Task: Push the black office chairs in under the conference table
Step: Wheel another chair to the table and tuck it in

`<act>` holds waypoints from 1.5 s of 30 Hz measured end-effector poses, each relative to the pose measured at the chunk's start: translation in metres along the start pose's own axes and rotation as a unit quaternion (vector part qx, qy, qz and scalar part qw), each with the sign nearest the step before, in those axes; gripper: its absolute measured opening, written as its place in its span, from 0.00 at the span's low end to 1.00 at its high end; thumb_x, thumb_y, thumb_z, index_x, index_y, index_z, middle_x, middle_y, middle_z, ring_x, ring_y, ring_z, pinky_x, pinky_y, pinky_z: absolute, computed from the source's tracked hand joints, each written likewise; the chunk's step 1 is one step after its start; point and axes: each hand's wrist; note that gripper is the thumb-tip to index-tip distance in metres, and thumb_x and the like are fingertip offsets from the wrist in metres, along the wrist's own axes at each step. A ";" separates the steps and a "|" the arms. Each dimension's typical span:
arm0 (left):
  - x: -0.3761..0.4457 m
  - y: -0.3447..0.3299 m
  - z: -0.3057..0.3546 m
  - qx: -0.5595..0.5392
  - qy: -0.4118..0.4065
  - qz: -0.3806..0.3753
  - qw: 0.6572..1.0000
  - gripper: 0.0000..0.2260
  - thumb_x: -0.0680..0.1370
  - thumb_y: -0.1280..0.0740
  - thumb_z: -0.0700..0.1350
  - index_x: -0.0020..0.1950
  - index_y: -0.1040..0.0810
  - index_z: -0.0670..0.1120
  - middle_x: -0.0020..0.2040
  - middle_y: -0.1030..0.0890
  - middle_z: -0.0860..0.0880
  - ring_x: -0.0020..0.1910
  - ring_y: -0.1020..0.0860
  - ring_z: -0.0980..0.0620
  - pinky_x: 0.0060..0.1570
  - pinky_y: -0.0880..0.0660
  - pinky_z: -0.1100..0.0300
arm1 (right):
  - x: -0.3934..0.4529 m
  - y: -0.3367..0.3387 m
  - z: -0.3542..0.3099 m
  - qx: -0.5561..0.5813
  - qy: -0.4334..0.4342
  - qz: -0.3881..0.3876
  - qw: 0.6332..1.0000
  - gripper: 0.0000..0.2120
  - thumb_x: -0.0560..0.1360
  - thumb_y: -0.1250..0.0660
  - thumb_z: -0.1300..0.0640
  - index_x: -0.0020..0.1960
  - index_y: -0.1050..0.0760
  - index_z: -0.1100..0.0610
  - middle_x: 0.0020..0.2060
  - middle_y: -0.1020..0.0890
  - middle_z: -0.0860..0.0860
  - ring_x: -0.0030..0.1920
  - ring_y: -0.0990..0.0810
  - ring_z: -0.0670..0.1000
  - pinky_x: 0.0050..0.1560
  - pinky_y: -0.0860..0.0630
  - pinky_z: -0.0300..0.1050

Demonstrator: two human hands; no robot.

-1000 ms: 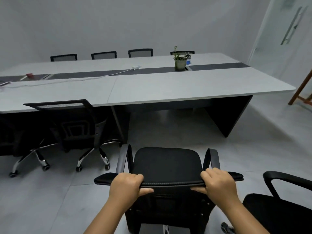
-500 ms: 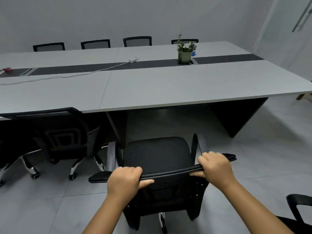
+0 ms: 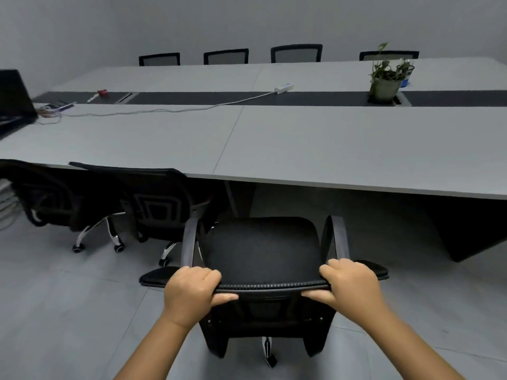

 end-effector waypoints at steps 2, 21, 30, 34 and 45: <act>0.002 0.002 -0.008 -0.004 -0.003 -0.025 1.000 0.36 0.77 0.57 0.65 0.20 0.29 0.45 0.16 0.31 0.51 0.15 0.31 0.53 0.18 0.36 0.67 | 0.007 0.001 -0.006 -0.008 0.000 -0.027 1.000 0.30 0.50 0.25 0.34 0.22 0.39 0.54 0.16 0.34 0.47 0.17 0.30 0.49 0.18 0.39 0.32; -0.032 0.000 -0.115 -0.098 -0.138 0.017 0.985 0.34 0.77 0.55 0.63 0.21 0.30 0.44 0.18 0.31 0.49 0.17 0.33 0.50 0.19 0.36 0.62 | -0.029 0.012 -0.174 -0.089 -0.201 0.051 0.974 0.36 0.75 0.56 0.34 0.20 0.35 0.57 0.15 0.33 0.51 0.16 0.32 0.52 0.19 0.36 0.36; 0.025 -0.047 -0.138 -0.117 -0.157 0.064 0.979 0.35 0.78 0.58 0.62 0.21 0.31 0.43 0.18 0.32 0.48 0.17 0.32 0.49 0.20 0.35 0.62 | 0.017 -0.009 -0.152 -0.088 -0.225 0.049 0.969 0.35 0.71 0.55 0.31 0.20 0.34 0.57 0.15 0.32 0.50 0.16 0.32 0.51 0.18 0.37 0.35; 0.058 -0.067 -0.151 -0.114 -0.182 0.065 0.975 0.35 0.80 0.57 0.59 0.21 0.31 0.42 0.18 0.32 0.46 0.16 0.32 0.48 0.23 0.38 0.59 | 0.040 -0.024 -0.141 -0.106 -0.230 0.031 0.967 0.26 0.64 0.46 0.36 0.20 0.34 0.57 0.16 0.31 0.50 0.17 0.31 0.51 0.18 0.35 0.39; 0.106 -0.112 -0.117 -0.140 -0.090 -0.039 0.985 0.37 0.77 0.58 0.65 0.24 0.28 0.40 0.18 0.29 0.46 0.17 0.30 0.48 0.19 0.34 0.65 | 0.086 -0.054 -0.029 -0.121 -0.136 0.051 0.982 0.28 0.62 0.38 0.33 0.20 0.34 0.57 0.16 0.32 0.51 0.16 0.32 0.50 0.19 0.38 0.35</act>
Point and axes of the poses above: each hand's wrist, its own x-axis towards the middle knuckle, its own y-axis out of the back of the hand, z = x × y
